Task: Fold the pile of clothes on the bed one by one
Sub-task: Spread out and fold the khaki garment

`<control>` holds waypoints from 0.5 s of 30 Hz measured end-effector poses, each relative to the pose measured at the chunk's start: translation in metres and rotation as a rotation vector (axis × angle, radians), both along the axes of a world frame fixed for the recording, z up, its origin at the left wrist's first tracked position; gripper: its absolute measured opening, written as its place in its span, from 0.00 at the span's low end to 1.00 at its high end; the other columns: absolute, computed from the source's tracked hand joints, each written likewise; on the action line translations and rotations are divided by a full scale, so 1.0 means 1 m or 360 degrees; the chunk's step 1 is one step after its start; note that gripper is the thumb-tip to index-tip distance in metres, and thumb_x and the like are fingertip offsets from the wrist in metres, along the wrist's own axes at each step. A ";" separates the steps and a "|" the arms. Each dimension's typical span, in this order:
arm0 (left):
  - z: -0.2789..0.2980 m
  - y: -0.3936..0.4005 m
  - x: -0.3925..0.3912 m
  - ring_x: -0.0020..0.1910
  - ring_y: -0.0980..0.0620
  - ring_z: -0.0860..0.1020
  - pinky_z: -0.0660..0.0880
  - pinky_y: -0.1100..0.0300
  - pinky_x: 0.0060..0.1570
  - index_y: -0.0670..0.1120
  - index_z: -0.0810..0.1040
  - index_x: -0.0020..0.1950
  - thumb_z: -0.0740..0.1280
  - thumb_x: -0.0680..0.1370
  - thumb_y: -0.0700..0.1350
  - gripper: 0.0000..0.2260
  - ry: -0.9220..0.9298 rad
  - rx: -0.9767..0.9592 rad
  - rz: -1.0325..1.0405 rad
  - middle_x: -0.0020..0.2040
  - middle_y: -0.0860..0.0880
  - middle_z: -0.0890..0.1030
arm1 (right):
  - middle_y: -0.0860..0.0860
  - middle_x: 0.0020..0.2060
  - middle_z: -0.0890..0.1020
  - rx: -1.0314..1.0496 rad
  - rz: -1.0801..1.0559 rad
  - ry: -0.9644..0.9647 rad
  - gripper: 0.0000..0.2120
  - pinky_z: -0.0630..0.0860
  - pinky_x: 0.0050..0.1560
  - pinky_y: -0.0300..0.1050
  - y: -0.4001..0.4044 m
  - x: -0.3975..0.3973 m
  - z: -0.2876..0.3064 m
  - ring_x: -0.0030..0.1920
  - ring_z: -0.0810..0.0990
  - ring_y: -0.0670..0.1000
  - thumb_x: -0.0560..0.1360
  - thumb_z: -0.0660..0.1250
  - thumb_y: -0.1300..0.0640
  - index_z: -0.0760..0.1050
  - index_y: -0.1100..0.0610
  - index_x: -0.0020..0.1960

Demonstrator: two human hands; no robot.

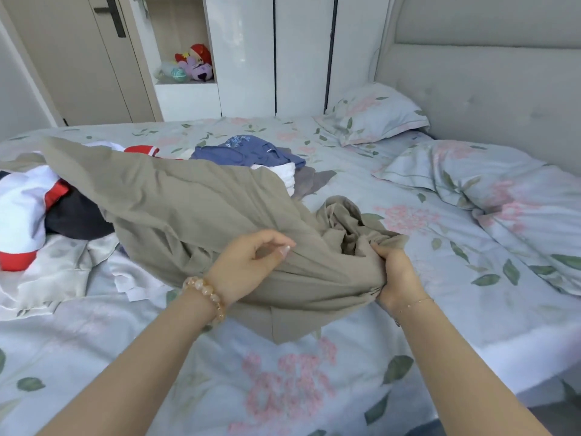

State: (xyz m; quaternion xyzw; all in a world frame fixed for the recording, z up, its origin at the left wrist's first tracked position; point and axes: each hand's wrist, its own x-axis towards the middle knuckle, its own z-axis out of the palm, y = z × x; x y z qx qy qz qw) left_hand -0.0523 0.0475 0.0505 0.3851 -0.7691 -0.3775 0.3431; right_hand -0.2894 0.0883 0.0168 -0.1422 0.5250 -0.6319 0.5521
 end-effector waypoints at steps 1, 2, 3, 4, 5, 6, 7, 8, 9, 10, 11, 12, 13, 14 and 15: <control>0.007 -0.009 -0.015 0.48 0.60 0.79 0.72 0.71 0.51 0.46 0.82 0.51 0.66 0.79 0.41 0.06 -0.0037 -0.0032 -0.0011 0.50 0.53 0.83 | 0.58 0.52 0.84 0.0035 0.0040 0.0093 0.14 0.78 0.53 0.52 0.002 -0.009 0.000 0.54 0.82 0.58 0.78 0.62 0.57 0.78 0.60 0.61; 0.014 -0.019 -0.032 0.48 0.59 0.79 0.71 0.73 0.50 0.45 0.82 0.51 0.66 0.78 0.41 0.05 -0.0098 -0.0078 -0.0017 0.50 0.53 0.83 | 0.58 0.51 0.84 0.0059 0.0078 0.0169 0.14 0.79 0.50 0.50 0.003 -0.018 0.001 0.52 0.83 0.58 0.77 0.64 0.58 0.78 0.61 0.60; 0.021 -0.029 -0.050 0.48 0.59 0.78 0.71 0.74 0.51 0.45 0.81 0.52 0.66 0.78 0.41 0.05 -0.0176 -0.0138 -0.0015 0.50 0.52 0.82 | 0.59 0.50 0.85 0.0068 0.0119 0.0205 0.15 0.79 0.47 0.49 0.004 -0.026 0.002 0.50 0.83 0.58 0.77 0.65 0.58 0.79 0.62 0.60; 0.025 -0.041 -0.069 0.49 0.58 0.77 0.70 0.72 0.53 0.44 0.81 0.53 0.66 0.78 0.41 0.06 -0.0263 -0.0185 0.0006 0.50 0.52 0.81 | 0.59 0.51 0.84 0.0054 0.0171 0.0169 0.15 0.79 0.49 0.49 0.006 -0.033 0.005 0.51 0.83 0.58 0.77 0.64 0.57 0.79 0.63 0.59; 0.025 -0.057 -0.086 0.51 0.57 0.76 0.70 0.70 0.55 0.45 0.80 0.54 0.66 0.78 0.42 0.07 -0.0391 -0.0212 0.0019 0.51 0.52 0.81 | 0.60 0.52 0.84 0.0008 0.0222 0.0089 0.15 0.78 0.53 0.51 0.007 -0.039 0.007 0.53 0.83 0.59 0.77 0.63 0.57 0.80 0.63 0.59; 0.027 -0.070 -0.102 0.53 0.57 0.75 0.69 0.67 0.57 0.45 0.79 0.56 0.65 0.79 0.44 0.08 -0.0550 -0.0233 0.0032 0.54 0.52 0.80 | 0.61 0.53 0.83 -0.0063 0.0251 -0.0012 0.15 0.78 0.57 0.52 0.009 -0.045 0.011 0.54 0.83 0.60 0.77 0.62 0.57 0.81 0.64 0.57; 0.026 -0.083 -0.116 0.57 0.56 0.75 0.68 0.64 0.60 0.46 0.78 0.59 0.64 0.79 0.47 0.10 -0.0746 -0.0230 0.0035 0.57 0.52 0.79 | 0.61 0.51 0.84 -0.0142 0.0257 -0.0120 0.15 0.79 0.56 0.51 0.010 -0.049 0.014 0.52 0.83 0.59 0.78 0.60 0.57 0.82 0.64 0.54; 0.027 -0.090 -0.127 0.60 0.53 0.74 0.67 0.61 0.63 0.47 0.77 0.61 0.63 0.80 0.50 0.12 -0.0945 -0.0183 0.0000 0.60 0.51 0.78 | 0.61 0.48 0.84 -0.0220 0.0251 -0.0213 0.15 0.81 0.50 0.50 0.010 -0.052 0.017 0.48 0.84 0.58 0.78 0.60 0.58 0.83 0.64 0.50; 0.029 -0.093 -0.140 0.62 0.50 0.74 0.68 0.57 0.64 0.46 0.76 0.62 0.62 0.80 0.52 0.14 -0.1135 -0.0123 -0.0059 0.61 0.49 0.78 | 0.61 0.46 0.85 -0.0292 0.0250 -0.0284 0.16 0.83 0.45 0.48 0.010 -0.054 0.019 0.44 0.85 0.58 0.78 0.60 0.58 0.84 0.64 0.46; 0.024 -0.097 -0.146 0.59 0.47 0.76 0.70 0.56 0.62 0.43 0.76 0.60 0.61 0.81 0.51 0.15 -0.1338 -0.0018 -0.0088 0.58 0.45 0.80 | 0.60 0.44 0.84 -0.0350 0.0239 -0.0335 0.15 0.83 0.42 0.47 0.009 -0.055 0.021 0.42 0.85 0.57 0.78 0.60 0.58 0.84 0.64 0.45; 0.027 -0.092 -0.152 0.51 0.46 0.78 0.73 0.59 0.54 0.36 0.76 0.53 0.60 0.81 0.48 0.15 -0.1594 0.0050 -0.0109 0.48 0.41 0.83 | 0.59 0.43 0.85 -0.0394 0.0197 -0.0367 0.15 0.83 0.39 0.46 0.008 -0.055 0.022 0.41 0.85 0.56 0.78 0.60 0.59 0.83 0.64 0.45; 0.024 -0.086 -0.153 0.41 0.47 0.77 0.74 0.60 0.45 0.34 0.74 0.43 0.59 0.81 0.44 0.15 -0.1819 0.0102 -0.0076 0.35 0.41 0.81 | 0.58 0.40 0.85 -0.0429 0.0122 -0.0397 0.14 0.82 0.36 0.45 0.005 -0.056 0.021 0.38 0.85 0.55 0.78 0.60 0.59 0.82 0.63 0.44; 0.019 -0.083 -0.150 0.35 0.46 0.76 0.74 0.59 0.39 0.35 0.71 0.38 0.59 0.80 0.44 0.15 -0.1902 0.0112 -0.0047 0.29 0.42 0.77 | 0.56 0.37 0.85 -0.0457 0.0036 -0.0437 0.13 0.80 0.33 0.42 0.003 -0.059 0.018 0.35 0.84 0.53 0.78 0.60 0.60 0.81 0.62 0.43; 0.010 -0.085 -0.146 0.34 0.45 0.76 0.74 0.58 0.37 0.36 0.71 0.40 0.59 0.79 0.46 0.14 -0.1884 0.0121 -0.0030 0.30 0.43 0.75 | 0.55 0.35 0.84 -0.0469 -0.0033 -0.0469 0.12 0.79 0.31 0.41 0.000 -0.062 0.016 0.33 0.84 0.52 0.78 0.60 0.60 0.80 0.61 0.43; -0.003 -0.091 -0.139 0.37 0.43 0.77 0.73 0.59 0.37 0.38 0.71 0.43 0.61 0.79 0.46 0.12 -0.1787 0.0094 -0.0068 0.33 0.44 0.75 | 0.53 0.33 0.84 -0.0470 -0.0083 -0.0489 0.11 0.79 0.31 0.40 -0.002 -0.065 0.014 0.32 0.83 0.51 0.78 0.60 0.60 0.79 0.60 0.43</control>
